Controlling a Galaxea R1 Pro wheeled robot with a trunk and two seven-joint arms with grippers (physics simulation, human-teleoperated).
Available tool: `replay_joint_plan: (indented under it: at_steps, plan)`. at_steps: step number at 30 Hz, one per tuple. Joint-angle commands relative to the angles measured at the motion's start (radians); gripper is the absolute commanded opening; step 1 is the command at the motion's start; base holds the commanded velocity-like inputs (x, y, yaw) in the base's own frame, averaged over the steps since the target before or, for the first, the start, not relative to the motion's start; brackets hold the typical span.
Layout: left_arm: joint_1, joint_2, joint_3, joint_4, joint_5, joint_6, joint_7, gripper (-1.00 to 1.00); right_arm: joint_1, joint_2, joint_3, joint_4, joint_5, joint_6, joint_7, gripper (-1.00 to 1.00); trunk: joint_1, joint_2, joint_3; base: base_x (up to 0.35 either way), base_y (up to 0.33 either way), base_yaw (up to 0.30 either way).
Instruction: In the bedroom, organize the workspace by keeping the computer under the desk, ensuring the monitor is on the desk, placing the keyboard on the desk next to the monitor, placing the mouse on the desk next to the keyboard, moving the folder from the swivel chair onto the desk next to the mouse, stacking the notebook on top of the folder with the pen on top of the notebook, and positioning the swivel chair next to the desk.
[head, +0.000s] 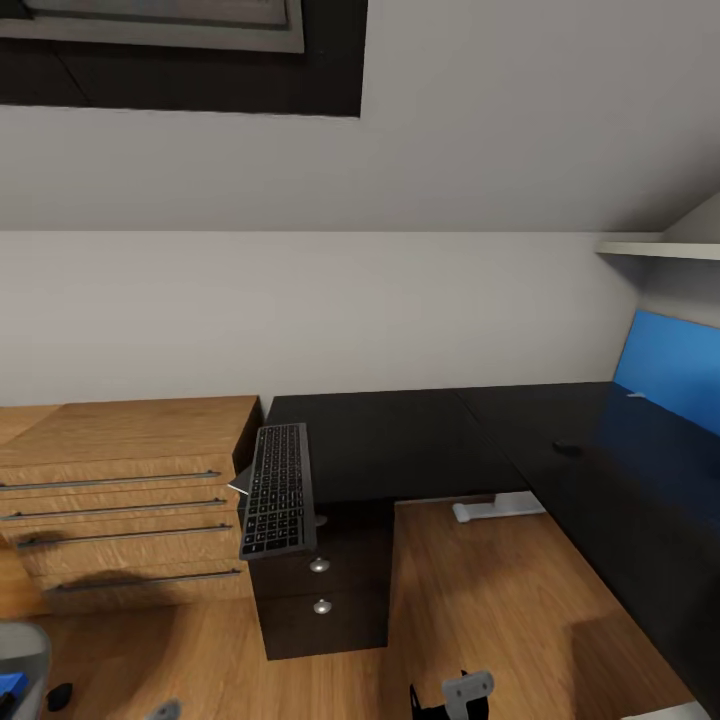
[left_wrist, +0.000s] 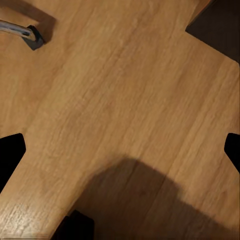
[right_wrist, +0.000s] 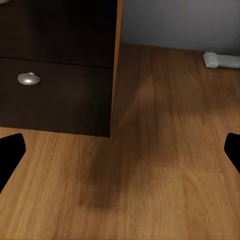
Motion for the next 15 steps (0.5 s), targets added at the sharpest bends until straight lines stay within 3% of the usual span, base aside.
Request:
replay_joint_plan:
  at_steps: [1, 5, 6, 9, 12, 15]
  plan:
    - [0.000, -0.004, -0.002, -0.003, -0.001, 0.006, 0.006, 1.00, -0.001, -0.001, 0.008, 0.001, -0.010, -0.005, -0.006, 1.00, 0.000, -0.001, -0.001, 0.000, 0.000, 0.000]
    - [0.000, -0.021, -0.033, -0.001, -0.058, 0.008, 0.007, 1.00, -0.001, -0.001, 0.008, 0.002, -0.010, -0.008, -0.006, 1.00, 0.000, -0.001, -0.001, 0.000, 0.000, 0.000]
    - [0.000, -0.026, -0.052, 0.000, -0.098, 0.008, -0.001, 1.00, -0.001, -0.001, 0.008, 0.003, -0.010, -0.008, -0.006, 1.00, 0.000, -0.001, -0.001, 0.000, 0.000, 0.000]
    - [0.000, -0.032, -0.075, 0.008, -0.175, 0.009, -0.048, 1.00, -0.001, -0.001, 0.008, 0.005, -0.010, -0.008, -0.005, 1.00, 0.000, -0.001, -0.001, 0.000, 0.000, 0.000]
    - [0.000, -0.032, -0.084, 0.021, -0.213, 0.009, -0.114, 1.00, -0.001, -0.001, 0.009, 0.010, -0.010, -0.009, -0.005, 1.00, 0.000, -0.001, -0.001, 0.000, 0.000, 0.000]
    - [0.000, -0.031, -0.086, 0.026, -0.225, 0.008, -0.148, 1.00, -0.001, -0.001, 0.009, 0.013, -0.010, -0.012, -0.005, 1.00, 0.000, -0.001, -0.001, -0.014, 0.014, 0.000]
